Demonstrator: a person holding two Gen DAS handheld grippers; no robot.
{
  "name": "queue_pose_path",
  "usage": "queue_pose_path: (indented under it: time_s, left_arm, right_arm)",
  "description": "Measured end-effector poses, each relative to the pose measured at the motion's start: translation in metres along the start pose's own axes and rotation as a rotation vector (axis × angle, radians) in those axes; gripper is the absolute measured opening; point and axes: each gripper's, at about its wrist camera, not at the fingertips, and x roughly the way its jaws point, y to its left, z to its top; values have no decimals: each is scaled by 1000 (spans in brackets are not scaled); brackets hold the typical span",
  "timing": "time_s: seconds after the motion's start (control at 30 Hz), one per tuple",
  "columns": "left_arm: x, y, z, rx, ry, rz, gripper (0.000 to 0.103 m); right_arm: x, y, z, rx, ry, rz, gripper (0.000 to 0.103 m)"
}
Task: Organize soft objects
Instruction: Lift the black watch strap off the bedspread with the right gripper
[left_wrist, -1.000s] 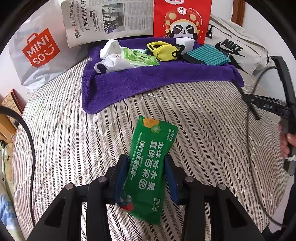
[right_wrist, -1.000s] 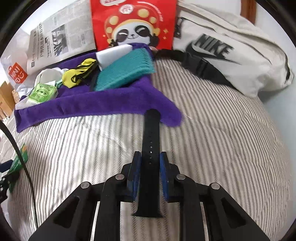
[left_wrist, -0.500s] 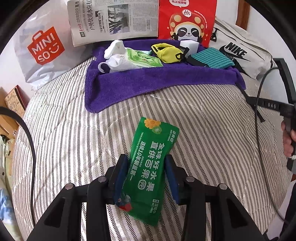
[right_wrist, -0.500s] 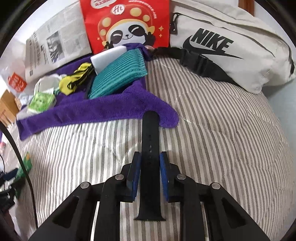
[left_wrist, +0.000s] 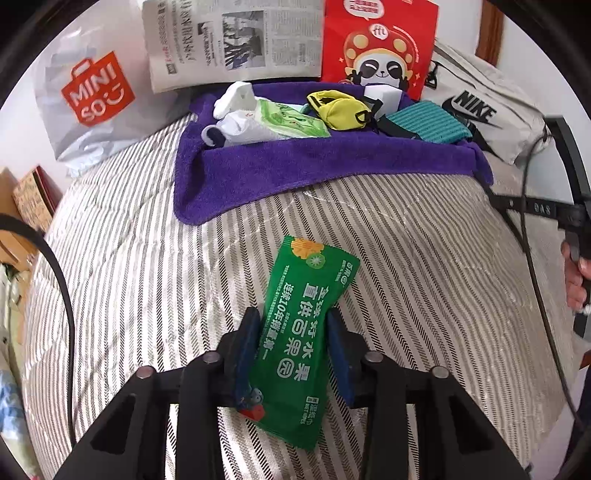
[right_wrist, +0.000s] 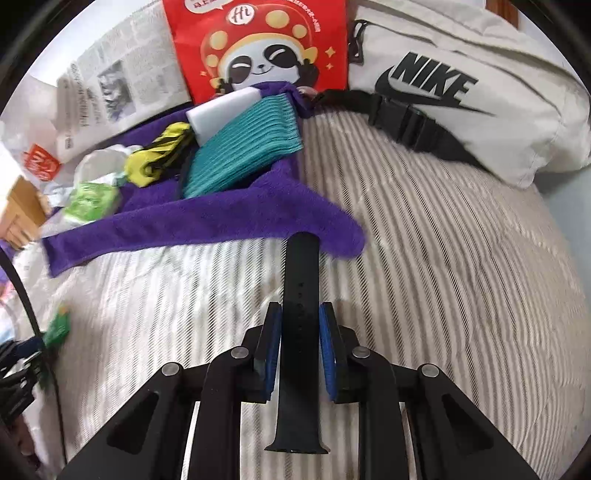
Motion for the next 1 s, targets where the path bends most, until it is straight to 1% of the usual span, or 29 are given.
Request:
queue_pose_path:
  time_s: [0.07, 0.13, 0.23, 0.43, 0.5, 0.6, 0.67, 0.7, 0.77, 0.93, 1.0]
  left_arm:
    - [-3, 4, 0, -23, 7, -24, 31]
    - [-9, 9, -2, -44, -4, -29, 31]
    - [-18, 15, -2, -72, -19, -46, 31]
    - [-25, 19, -3, -87, -30, -52, 30]
    - [-23, 19, -4, -90, -23, -74, 30]
    - [-14, 19, -4, -88, 1, -68, 30]
    - [-12, 20, -4, -99, -6, -72, 30]
    - [-13, 23, -3, -119, -12, -87, 30]
    - [-16, 25, -1, -117, -19, -106, 30]
    - [-28, 25, 6, -99, -42, -105, 30]
    - [-29, 24, 9, -89, -46, -88, 30]
  right_arm:
    - [-11, 3, -6, -6, -12, 20, 21]
    - [-19, 8, -11, -23, -20, 15, 21]
    - [-29, 13, -17, -38, -26, 32, 21]
    - [-33, 20, -24, -48, -18, 52, 21]
    - [-31, 22, -25, -51, -12, 57, 21]
    - [-31, 25, -27, -49, -9, 71, 21]
    - [-32, 27, -27, -51, -12, 74, 21]
    - [-34, 28, -27, -54, -15, 75, 21]
    - [-37, 30, -25, -65, -21, 75, 21]
    - [-41, 34, -14, -71, -35, 86, 21]
    - [-41, 36, -8, -73, -40, 93, 21]
